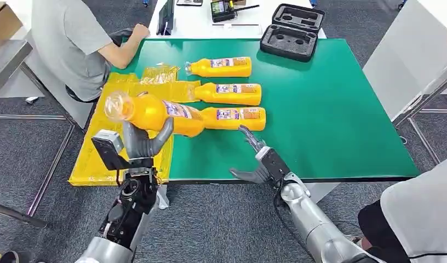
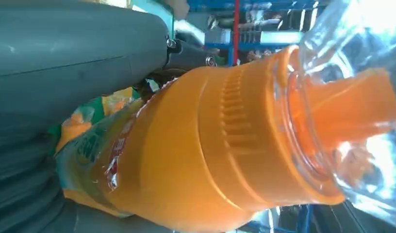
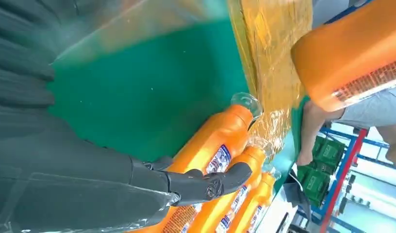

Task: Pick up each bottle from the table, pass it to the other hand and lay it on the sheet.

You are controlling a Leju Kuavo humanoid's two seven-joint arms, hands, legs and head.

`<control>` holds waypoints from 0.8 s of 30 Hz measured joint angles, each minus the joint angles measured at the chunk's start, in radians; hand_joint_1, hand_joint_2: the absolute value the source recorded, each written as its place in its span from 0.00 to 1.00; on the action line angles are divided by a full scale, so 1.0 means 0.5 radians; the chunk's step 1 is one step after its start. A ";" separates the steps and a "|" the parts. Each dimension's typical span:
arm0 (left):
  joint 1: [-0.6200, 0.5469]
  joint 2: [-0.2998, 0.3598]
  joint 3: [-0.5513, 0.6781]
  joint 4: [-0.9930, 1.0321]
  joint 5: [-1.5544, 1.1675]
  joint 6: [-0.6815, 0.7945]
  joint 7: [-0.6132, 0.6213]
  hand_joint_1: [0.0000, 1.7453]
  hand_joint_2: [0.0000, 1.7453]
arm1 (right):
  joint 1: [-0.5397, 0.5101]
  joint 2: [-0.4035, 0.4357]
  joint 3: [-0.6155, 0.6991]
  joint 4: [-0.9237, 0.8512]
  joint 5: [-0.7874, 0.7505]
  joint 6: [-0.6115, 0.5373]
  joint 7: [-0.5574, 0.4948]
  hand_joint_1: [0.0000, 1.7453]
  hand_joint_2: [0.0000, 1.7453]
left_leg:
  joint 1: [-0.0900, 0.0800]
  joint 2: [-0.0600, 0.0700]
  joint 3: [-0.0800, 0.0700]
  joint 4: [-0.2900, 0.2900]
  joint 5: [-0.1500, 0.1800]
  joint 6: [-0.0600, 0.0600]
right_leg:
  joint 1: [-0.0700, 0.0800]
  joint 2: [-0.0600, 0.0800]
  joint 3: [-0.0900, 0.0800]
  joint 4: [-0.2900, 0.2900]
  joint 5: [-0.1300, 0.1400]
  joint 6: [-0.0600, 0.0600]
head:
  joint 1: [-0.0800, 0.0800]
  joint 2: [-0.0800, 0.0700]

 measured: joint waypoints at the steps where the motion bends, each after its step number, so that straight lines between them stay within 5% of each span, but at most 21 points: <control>1: -0.009 0.009 -0.010 -0.005 -0.069 0.113 0.001 1.00 1.00 | 0.000 0.002 -0.002 0.000 0.000 -0.004 0.000 0.00 1.00 | 0.000 0.000 0.000 0.000 0.000 0.000 | 0.000 0.000 0.000 0.000 0.000 0.000 | 0.001 0.000; 4: -0.083 0.082 -0.154 0.039 -0.437 0.793 0.001 1.00 1.00 | 0.000 0.004 -0.005 0.000 0.001 -0.010 0.000 0.00 1.00 | 0.000 0.000 0.000 0.000 0.000 0.000 | 0.000 0.000 -0.001 0.000 0.000 0.000 | 0.001 0.000; 6: -0.157 0.121 -0.214 0.131 -0.819 0.999 0.001 1.00 1.00 | 0.000 0.005 -0.007 0.000 0.000 -0.010 0.000 0.00 1.00 | 0.000 -0.003 0.000 0.000 0.001 0.001 | 0.000 -0.003 0.000 0.000 0.000 0.000 | 0.001 0.000; 14: -0.311 0.096 0.205 0.408 -2.333 1.017 0.102 1.00 1.00 | 0.001 0.034 -0.008 0.000 -0.011 0.012 0.000 0.00 1.00 | 0.000 0.001 0.000 0.000 0.002 0.001 | 0.000 0.000 -0.001 0.000 0.000 0.000 | 0.002 0.000; 24: -0.359 0.065 0.482 0.511 -2.449 1.018 0.152 1.00 1.00 | 0.000 0.048 -0.008 -0.001 -0.015 0.019 0.000 0.00 1.00 | 0.001 0.001 0.000 0.000 0.002 0.001 | 0.000 0.000 -0.001 0.000 0.000 0.000 | 0.002 0.000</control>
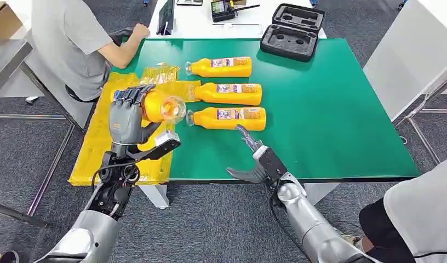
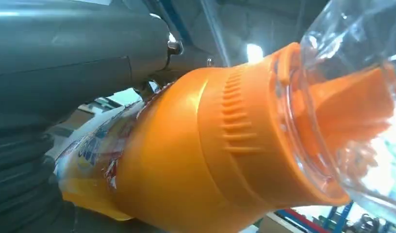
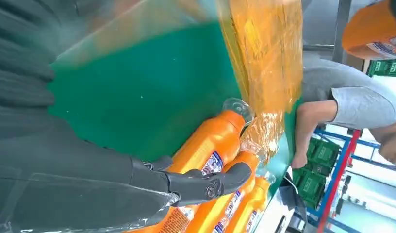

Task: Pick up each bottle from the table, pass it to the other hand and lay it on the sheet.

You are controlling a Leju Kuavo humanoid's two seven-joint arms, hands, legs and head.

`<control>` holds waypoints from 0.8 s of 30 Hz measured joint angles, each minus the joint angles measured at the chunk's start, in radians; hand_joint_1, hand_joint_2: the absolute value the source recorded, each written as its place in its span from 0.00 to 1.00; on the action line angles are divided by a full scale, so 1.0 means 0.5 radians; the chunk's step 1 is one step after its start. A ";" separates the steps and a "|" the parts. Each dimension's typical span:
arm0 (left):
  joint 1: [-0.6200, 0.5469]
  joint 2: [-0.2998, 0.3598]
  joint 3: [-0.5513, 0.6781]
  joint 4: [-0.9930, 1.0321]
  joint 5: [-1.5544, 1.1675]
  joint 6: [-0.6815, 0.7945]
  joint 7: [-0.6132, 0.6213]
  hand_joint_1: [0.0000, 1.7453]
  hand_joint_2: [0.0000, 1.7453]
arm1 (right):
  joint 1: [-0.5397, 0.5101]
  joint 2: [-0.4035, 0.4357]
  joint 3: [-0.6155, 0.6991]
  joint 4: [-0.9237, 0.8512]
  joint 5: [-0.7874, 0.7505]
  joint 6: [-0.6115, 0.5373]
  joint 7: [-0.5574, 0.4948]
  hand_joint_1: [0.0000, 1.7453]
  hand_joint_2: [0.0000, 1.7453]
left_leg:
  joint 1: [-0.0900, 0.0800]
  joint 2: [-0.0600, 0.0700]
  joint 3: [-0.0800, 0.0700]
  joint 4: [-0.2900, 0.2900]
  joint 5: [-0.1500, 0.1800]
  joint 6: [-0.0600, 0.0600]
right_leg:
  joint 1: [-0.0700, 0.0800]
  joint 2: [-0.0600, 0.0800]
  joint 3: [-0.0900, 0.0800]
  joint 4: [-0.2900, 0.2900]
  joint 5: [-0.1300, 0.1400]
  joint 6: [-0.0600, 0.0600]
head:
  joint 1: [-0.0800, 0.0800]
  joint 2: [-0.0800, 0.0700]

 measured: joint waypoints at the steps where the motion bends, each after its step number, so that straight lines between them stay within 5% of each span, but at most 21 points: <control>1: -0.006 -0.001 0.012 0.009 -0.033 0.000 0.026 1.00 1.00 | 0.000 0.001 0.000 0.000 -0.002 0.005 0.000 0.00 1.00 | 0.000 0.000 0.000 0.000 0.000 0.000 | 0.000 0.000 0.000 0.000 0.000 0.000 | 0.000 0.000; 7: -0.042 0.002 0.037 0.092 -0.319 0.000 0.311 1.00 1.00 | 0.000 0.010 -0.001 0.000 -0.018 0.024 0.000 0.00 1.00 | 0.000 0.000 0.000 0.000 0.000 0.000 | 0.000 0.000 0.000 0.000 0.000 0.000 | 0.000 0.000; 15: -0.151 0.067 -0.098 0.419 -0.686 0.000 1.100 1.00 1.00 | 0.005 0.028 -0.008 0.000 -0.017 0.040 0.000 0.00 1.00 | 0.000 0.000 0.000 0.000 0.000 0.000 | 0.000 0.000 0.000 0.000 0.000 0.000 | -0.001 0.000; 24: -0.201 0.141 -0.281 0.622 -0.704 -0.051 1.354 1.00 1.00 | 0.013 0.040 -0.012 0.001 -0.018 0.062 0.000 0.00 1.00 | 0.000 0.000 0.000 0.000 0.000 0.000 | 0.000 0.000 0.000 0.000 0.000 0.000 | 0.000 0.000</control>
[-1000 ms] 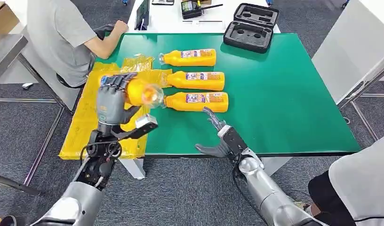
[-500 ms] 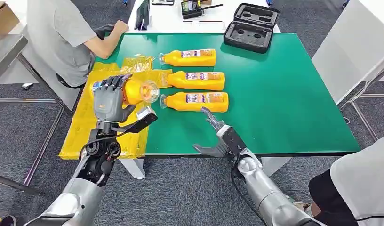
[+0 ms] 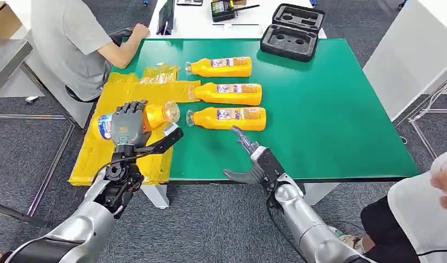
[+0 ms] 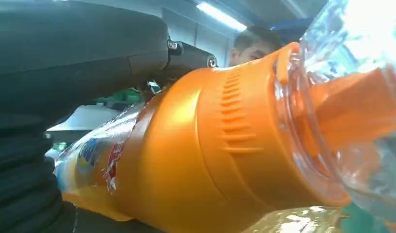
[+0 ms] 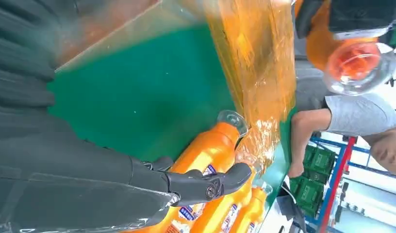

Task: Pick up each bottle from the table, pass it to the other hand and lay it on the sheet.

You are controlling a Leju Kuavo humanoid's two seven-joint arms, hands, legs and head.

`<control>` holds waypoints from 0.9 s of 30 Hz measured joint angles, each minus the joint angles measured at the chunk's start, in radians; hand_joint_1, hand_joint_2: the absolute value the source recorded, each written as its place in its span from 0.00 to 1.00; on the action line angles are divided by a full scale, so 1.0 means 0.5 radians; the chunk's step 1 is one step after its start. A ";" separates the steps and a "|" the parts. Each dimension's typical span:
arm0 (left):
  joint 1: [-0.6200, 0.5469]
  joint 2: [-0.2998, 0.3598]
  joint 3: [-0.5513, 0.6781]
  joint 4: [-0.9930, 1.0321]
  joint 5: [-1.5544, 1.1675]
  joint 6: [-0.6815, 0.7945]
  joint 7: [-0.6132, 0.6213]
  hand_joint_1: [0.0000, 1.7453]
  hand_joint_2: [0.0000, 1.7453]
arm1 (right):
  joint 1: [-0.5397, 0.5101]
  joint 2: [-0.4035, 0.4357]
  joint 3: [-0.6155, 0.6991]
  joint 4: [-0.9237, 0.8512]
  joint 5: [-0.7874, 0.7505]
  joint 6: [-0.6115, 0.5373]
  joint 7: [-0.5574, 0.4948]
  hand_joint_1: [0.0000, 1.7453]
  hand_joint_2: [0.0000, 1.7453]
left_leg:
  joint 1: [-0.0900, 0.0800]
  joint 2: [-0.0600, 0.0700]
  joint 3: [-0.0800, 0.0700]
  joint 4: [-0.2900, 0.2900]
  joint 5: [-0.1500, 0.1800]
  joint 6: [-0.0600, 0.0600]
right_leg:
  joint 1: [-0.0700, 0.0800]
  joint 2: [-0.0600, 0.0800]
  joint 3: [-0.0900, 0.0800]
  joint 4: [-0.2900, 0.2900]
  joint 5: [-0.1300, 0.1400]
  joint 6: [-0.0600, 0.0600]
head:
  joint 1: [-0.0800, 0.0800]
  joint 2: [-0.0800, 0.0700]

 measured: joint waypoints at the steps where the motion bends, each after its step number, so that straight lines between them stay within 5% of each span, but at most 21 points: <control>1: -0.005 0.007 -0.021 0.012 0.000 -0.012 0.048 1.00 1.00 | 0.000 0.004 0.000 0.000 0.000 0.005 0.000 0.00 1.00 | 0.000 0.000 0.000 0.000 0.000 0.000 | 0.000 0.000 0.000 0.000 0.000 0.000 | 0.000 0.000; 9: -0.023 0.073 -0.211 0.079 -0.001 -0.099 0.220 1.00 1.00 | 0.001 0.017 0.000 0.002 0.002 0.034 0.000 0.00 1.00 | 0.000 0.000 0.000 0.000 0.000 0.000 | 0.000 0.000 0.000 0.000 0.000 0.000 | -0.001 0.000; 27: -0.062 0.142 -0.559 0.258 0.000 -0.463 0.142 1.00 1.00 | 0.002 0.074 0.001 0.024 -0.024 0.066 0.000 0.00 1.00 | 0.000 0.000 0.000 0.000 0.000 0.000 | 0.000 0.000 0.000 0.000 0.000 0.000 | 0.000 0.000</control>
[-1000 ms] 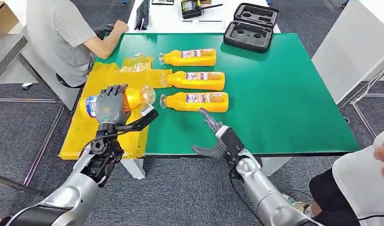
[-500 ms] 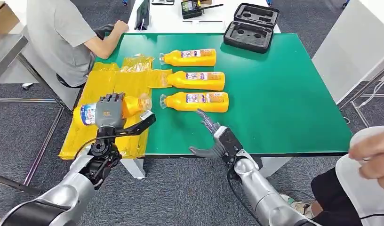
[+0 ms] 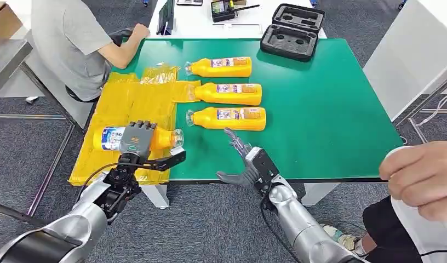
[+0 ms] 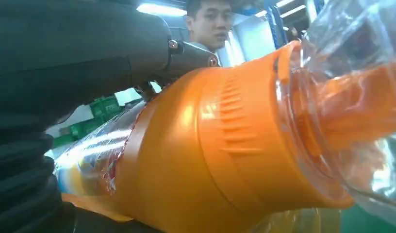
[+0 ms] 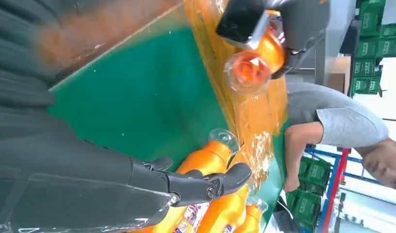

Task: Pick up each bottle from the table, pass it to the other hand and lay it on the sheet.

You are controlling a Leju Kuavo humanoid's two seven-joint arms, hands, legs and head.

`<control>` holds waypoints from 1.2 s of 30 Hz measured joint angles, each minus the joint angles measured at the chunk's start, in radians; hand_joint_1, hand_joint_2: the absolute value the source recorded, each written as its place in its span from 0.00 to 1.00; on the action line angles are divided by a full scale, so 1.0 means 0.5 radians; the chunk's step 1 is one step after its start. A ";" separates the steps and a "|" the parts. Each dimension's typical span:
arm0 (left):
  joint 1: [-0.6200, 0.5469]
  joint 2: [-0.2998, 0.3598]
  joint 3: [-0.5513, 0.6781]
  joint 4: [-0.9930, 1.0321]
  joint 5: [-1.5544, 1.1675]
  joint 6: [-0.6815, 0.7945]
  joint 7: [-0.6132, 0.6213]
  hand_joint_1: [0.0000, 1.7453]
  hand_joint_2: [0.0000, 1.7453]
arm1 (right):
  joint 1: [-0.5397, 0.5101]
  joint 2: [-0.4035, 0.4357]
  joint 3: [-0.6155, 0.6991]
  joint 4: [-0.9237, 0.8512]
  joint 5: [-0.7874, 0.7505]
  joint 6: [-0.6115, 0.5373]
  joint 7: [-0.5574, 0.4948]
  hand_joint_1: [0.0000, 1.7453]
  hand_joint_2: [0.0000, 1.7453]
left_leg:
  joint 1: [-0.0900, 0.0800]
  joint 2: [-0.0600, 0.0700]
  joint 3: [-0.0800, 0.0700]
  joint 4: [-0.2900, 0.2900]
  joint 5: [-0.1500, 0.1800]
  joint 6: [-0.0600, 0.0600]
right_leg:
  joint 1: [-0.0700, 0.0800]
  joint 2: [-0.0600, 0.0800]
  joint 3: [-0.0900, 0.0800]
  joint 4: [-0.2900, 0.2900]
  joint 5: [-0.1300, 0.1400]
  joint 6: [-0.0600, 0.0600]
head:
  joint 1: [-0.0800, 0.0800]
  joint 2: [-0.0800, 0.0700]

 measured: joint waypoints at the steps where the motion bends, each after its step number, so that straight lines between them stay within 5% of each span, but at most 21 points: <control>1: -0.006 0.001 -0.012 0.012 0.000 -0.017 -0.012 1.00 1.00 | 0.000 0.002 0.000 0.001 -0.001 0.000 0.000 0.00 1.00 | 0.000 0.000 0.000 0.000 0.000 0.000 | 0.000 0.000 0.000 0.000 0.000 0.000 | 0.000 0.000; 36: -0.045 0.008 -0.028 0.120 0.081 -0.309 -0.130 1.00 1.00 | 0.006 0.011 0.000 0.022 -0.051 -0.037 0.000 0.00 1.00 | 0.000 0.000 0.001 0.000 0.000 0.000 | 0.000 0.000 0.000 0.000 0.000 0.000 | 0.000 0.000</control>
